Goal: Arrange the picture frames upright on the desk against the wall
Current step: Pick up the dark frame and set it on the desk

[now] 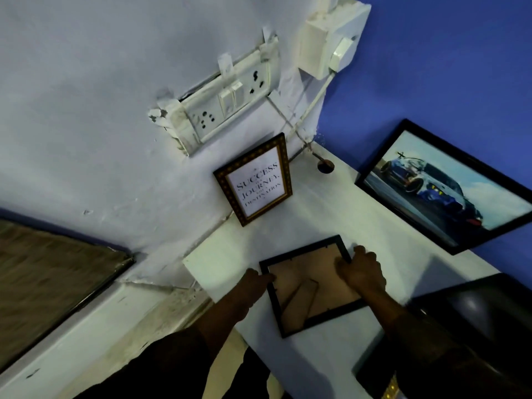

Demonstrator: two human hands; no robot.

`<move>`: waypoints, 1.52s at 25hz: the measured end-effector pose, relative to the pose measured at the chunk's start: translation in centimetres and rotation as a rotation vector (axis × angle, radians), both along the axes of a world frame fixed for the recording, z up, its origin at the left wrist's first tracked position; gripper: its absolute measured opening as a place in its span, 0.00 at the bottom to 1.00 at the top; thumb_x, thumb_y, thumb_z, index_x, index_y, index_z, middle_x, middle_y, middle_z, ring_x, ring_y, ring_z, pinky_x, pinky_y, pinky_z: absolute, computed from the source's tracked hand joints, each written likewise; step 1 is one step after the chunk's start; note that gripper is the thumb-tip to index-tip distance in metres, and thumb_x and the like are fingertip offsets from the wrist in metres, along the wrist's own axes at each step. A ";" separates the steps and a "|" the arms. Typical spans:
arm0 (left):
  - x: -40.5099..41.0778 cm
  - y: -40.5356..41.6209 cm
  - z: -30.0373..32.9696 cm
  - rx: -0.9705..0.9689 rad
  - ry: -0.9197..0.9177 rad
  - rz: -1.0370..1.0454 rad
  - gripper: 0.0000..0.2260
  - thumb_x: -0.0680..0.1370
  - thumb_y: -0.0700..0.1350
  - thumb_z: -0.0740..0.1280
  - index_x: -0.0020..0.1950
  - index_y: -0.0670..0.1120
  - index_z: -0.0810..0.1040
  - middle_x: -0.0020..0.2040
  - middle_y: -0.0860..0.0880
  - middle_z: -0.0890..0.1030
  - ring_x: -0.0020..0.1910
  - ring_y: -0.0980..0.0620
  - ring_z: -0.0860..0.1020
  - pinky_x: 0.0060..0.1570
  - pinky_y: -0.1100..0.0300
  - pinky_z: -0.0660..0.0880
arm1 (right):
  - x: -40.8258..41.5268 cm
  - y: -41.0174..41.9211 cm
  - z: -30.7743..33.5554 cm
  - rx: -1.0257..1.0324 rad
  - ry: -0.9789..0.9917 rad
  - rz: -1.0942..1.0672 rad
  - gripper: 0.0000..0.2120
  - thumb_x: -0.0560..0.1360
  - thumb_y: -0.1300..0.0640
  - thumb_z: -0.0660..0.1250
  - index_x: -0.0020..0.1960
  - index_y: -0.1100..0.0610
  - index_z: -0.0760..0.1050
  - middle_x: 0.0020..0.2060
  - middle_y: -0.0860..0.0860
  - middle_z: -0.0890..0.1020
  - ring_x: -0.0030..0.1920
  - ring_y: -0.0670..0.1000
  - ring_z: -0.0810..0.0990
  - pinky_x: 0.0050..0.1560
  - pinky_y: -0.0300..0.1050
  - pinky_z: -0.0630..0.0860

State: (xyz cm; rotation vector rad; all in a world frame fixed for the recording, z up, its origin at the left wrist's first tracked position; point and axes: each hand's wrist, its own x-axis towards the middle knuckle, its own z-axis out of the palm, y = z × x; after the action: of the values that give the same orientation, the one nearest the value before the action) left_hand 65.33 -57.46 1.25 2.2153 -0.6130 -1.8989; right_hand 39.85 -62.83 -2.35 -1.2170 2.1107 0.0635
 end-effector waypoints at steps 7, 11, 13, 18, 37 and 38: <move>-2.7 3.1 -3.0 -0.067 0.040 0.026 0.40 0.63 0.60 0.69 0.73 0.45 0.70 0.65 0.44 0.78 0.59 0.46 0.78 0.45 0.61 0.76 | -1.7 2.1 -0.5 0.044 -0.143 -0.037 0.26 0.73 0.44 0.64 0.65 0.58 0.72 0.56 0.59 0.80 0.52 0.57 0.80 0.56 0.52 0.78; -2.9 4.9 -1.1 -0.171 -0.030 -0.051 0.23 0.75 0.52 0.67 0.65 0.40 0.73 0.61 0.44 0.79 0.54 0.47 0.79 0.36 0.62 0.72 | -2.4 2.1 3.5 -0.028 -0.383 0.019 0.14 0.76 0.52 0.67 0.42 0.64 0.77 0.41 0.58 0.83 0.40 0.54 0.80 0.39 0.44 0.74; -3.6 6.3 -0.3 -0.325 -0.196 -0.242 0.23 0.73 0.56 0.69 0.56 0.38 0.74 0.55 0.38 0.80 0.47 0.45 0.80 0.36 0.55 0.76 | -1.8 2.7 6.2 -0.105 -0.475 0.034 0.14 0.75 0.51 0.70 0.44 0.62 0.81 0.41 0.56 0.85 0.40 0.52 0.83 0.37 0.41 0.77; -5.4 10.8 2.6 -0.595 -0.500 -0.663 0.45 0.69 0.64 0.71 0.79 0.46 0.58 0.77 0.44 0.63 0.70 0.43 0.71 0.64 0.49 0.74 | 0.4 4.6 14.1 -0.242 -0.548 0.079 0.10 0.76 0.56 0.69 0.49 0.65 0.80 0.43 0.57 0.83 0.43 0.54 0.83 0.41 0.45 0.82; -8.3 20.2 14.2 -0.668 0.663 -0.067 0.14 0.80 0.36 0.65 0.66 0.39 0.77 0.61 0.39 0.83 0.60 0.39 0.82 0.62 0.41 0.76 | -6.9 27.7 20.2 -0.640 -0.569 -0.460 0.19 0.79 0.39 0.59 0.60 0.50 0.75 0.55 0.51 0.81 0.56 0.54 0.81 0.48 0.48 0.76; -8.7 21.1 14.0 -0.635 0.703 -0.069 0.14 0.80 0.36 0.65 0.66 0.39 0.76 0.61 0.38 0.83 0.61 0.38 0.81 0.63 0.41 0.76 | -6.8 29.5 20.0 -0.598 -0.648 -0.456 0.20 0.80 0.39 0.56 0.60 0.50 0.76 0.54 0.51 0.82 0.55 0.54 0.82 0.47 0.48 0.77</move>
State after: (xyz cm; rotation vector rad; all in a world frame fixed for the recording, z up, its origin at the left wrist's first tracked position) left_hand 56.68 -36.34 15.30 1.0712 -0.9698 -1.9605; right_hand 33.05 -33.37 17.68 -0.8518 1.7922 -1.0818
